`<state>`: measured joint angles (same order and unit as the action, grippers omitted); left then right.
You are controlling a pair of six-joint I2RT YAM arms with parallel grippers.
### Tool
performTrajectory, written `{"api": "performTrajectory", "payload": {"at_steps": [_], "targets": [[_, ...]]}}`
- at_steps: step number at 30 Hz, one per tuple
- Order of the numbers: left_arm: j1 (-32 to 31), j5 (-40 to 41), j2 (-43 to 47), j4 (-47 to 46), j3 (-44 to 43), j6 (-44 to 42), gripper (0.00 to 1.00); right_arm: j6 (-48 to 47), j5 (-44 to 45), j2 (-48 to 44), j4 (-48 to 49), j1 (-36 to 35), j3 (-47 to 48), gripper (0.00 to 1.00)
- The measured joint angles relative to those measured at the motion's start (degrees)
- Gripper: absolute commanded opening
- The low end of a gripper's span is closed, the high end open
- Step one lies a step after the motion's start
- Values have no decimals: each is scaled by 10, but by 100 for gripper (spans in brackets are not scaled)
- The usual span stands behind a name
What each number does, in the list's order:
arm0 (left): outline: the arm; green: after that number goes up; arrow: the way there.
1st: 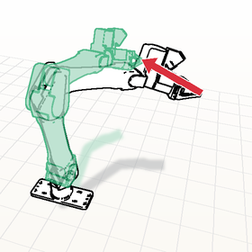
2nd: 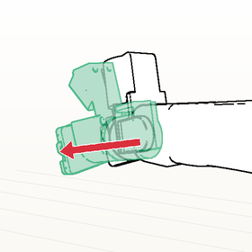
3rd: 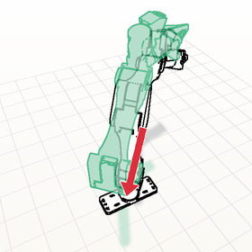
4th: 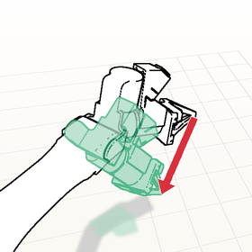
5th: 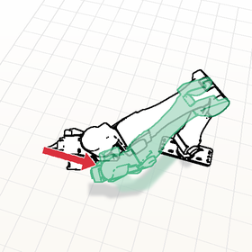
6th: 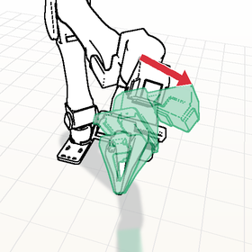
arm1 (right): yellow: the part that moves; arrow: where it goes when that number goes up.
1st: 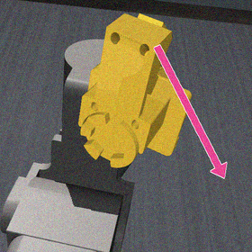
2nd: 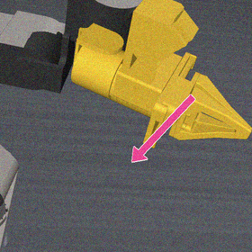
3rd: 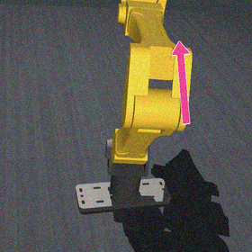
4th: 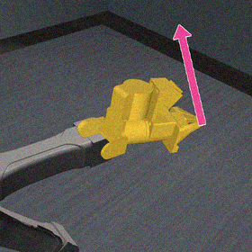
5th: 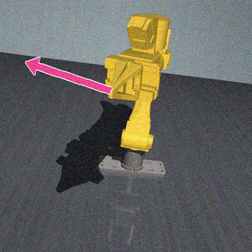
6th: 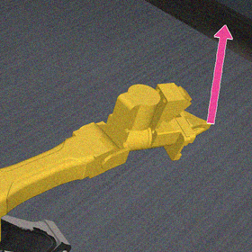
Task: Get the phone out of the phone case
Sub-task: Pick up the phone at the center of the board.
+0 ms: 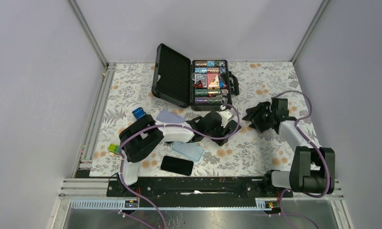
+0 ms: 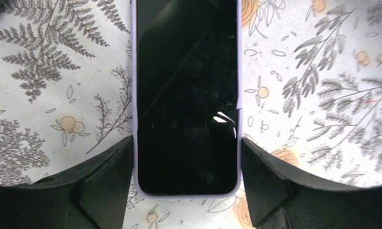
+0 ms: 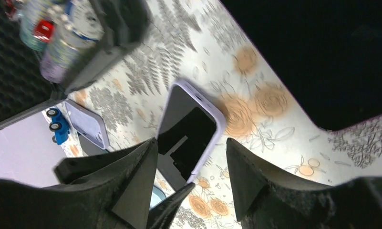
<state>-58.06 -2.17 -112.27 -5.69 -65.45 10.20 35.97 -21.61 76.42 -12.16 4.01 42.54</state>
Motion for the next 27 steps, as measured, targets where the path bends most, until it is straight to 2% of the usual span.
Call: {"api": "performTrajectory", "payload": {"at_steps": [6,12,16,21,24,25,27], "targets": [[13,-47,12,-23,19,92,28,57,-19,-30,69,-5,-118,57],[25,-97,20,-52,38,160,28,111,-29,10,169,-59,-142,57],[32,-115,25,-72,54,189,29,150,-35,59,251,-81,-158,48],[36,-136,33,-99,76,213,34,186,-35,67,327,-82,-197,31],[39,-143,34,-111,83,224,42,196,-34,64,347,-82,-209,18],[39,-144,34,-118,87,229,48,198,-35,60,353,-82,-212,12],[40,-149,34,-131,93,235,74,196,-40,48,365,-83,-213,0]]}}
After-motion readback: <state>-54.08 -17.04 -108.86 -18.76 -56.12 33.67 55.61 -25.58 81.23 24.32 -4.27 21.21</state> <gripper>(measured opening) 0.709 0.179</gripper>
